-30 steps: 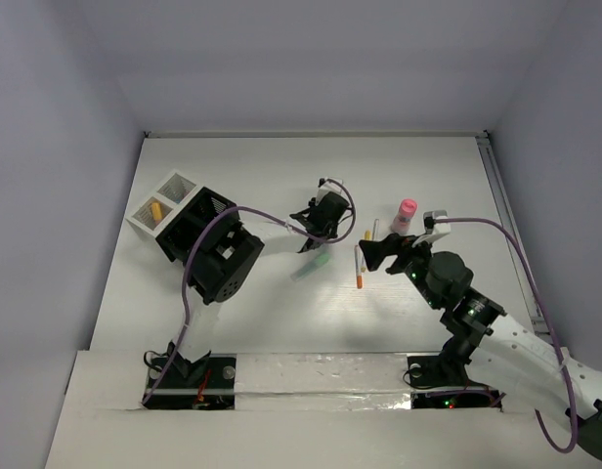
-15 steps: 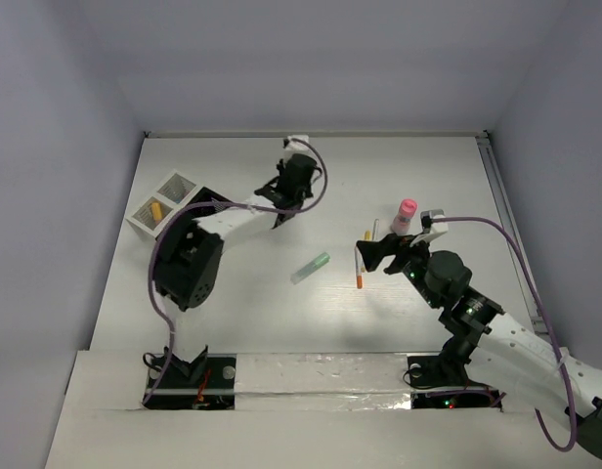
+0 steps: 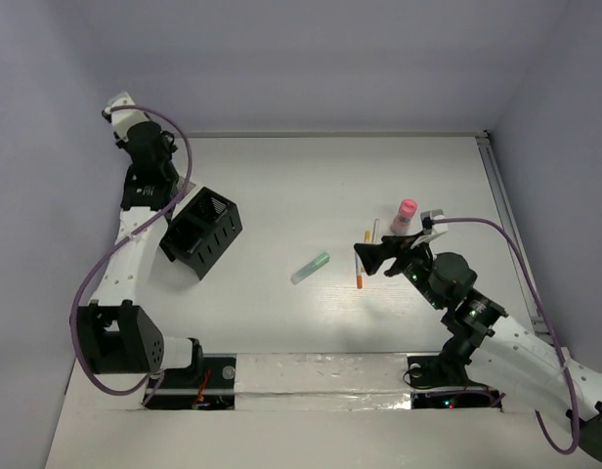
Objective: Sort the stationery into containers
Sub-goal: Place the pen in the storage box.
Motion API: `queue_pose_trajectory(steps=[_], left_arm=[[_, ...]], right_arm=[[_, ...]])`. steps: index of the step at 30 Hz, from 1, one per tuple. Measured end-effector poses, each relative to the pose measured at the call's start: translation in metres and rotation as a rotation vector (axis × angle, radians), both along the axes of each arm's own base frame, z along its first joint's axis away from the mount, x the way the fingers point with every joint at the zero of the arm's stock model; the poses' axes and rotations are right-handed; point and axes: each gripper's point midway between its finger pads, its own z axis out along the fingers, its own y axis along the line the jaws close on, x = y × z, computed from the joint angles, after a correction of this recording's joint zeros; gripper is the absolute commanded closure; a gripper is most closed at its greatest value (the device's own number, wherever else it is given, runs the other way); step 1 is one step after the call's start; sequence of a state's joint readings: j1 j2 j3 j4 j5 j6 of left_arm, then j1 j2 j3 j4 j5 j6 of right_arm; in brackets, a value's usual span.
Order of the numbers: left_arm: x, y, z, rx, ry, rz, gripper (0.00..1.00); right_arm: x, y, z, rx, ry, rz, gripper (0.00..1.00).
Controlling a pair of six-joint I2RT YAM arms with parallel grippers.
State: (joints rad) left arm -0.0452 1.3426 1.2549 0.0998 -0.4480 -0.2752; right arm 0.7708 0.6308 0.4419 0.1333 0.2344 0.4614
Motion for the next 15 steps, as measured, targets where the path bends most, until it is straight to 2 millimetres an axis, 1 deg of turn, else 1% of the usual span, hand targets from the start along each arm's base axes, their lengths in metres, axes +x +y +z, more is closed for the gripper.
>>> queue_pose_trajectory(steps=[1,2,4,6,8,10,15], left_arm=[[-0.005,0.016,-0.011,0.01,0.021,0.037,0.79],[-0.01,0.027,-0.024,0.016,0.049,0.063,0.79],[-0.022,0.048,-0.062,0.022,0.127,0.112,0.8],[-0.032,0.058,-0.096,0.03,0.21,0.14,0.8],[-0.036,0.06,-0.118,0.04,0.268,0.148,0.8],[-0.038,0.062,-0.13,0.055,0.3,0.154,0.81],[-0.039,0.069,-0.135,0.094,0.315,0.185,0.82]], right_arm=[[-0.001,0.0,0.002,0.006,-0.005,0.004,0.04],[-0.002,0.0,0.004,0.011,-0.008,0.006,0.04],[-0.003,-0.001,0.006,0.017,-0.014,0.008,0.04],[-0.003,0.0,0.006,0.018,-0.014,0.009,0.04],[-0.003,0.0,0.006,0.017,-0.012,0.012,0.04],[-0.003,0.001,0.004,0.013,-0.009,0.014,0.04],[-0.002,0.002,0.0,0.003,0.001,0.014,0.04]])
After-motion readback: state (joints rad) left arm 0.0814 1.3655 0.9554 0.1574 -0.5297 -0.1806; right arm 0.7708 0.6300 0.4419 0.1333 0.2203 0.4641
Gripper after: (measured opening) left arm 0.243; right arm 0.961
